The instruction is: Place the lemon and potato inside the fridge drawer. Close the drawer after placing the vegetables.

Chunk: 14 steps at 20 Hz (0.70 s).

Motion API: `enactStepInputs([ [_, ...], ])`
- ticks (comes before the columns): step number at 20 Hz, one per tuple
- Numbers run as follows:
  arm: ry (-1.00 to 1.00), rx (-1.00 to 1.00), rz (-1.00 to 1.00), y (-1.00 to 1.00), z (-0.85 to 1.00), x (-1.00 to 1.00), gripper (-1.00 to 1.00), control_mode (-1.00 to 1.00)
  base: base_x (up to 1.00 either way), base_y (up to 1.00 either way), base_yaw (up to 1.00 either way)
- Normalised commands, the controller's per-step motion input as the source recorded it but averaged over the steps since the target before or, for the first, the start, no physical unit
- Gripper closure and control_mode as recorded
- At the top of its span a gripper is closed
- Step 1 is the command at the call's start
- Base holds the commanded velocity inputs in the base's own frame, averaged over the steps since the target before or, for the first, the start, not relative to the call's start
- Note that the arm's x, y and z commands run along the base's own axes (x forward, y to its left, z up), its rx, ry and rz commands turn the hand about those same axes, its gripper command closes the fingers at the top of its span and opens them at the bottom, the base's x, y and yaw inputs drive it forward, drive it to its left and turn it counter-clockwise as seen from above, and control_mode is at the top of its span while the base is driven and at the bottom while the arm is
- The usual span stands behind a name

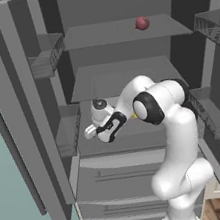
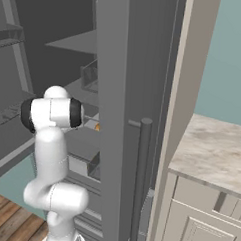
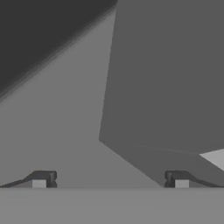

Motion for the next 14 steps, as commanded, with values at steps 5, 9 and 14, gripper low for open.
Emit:
enactStepInputs([
  [5, -0.01, 0.00, 0.00, 0.00, 0.02, -0.21, -1.00, -1.00, 0.00, 0.00, 0.00],
  [9, 0.00, 0.00, 0.00, 0.00, 0.14, -0.98, -1.00, -1.00, 0.00, 0.00, 0.00],
  [14, -0.01, 0.00, 0.00, 0.00, 0.55, -0.84, -1.00, -1.00, 0.00, 0.00, 0.00],
])
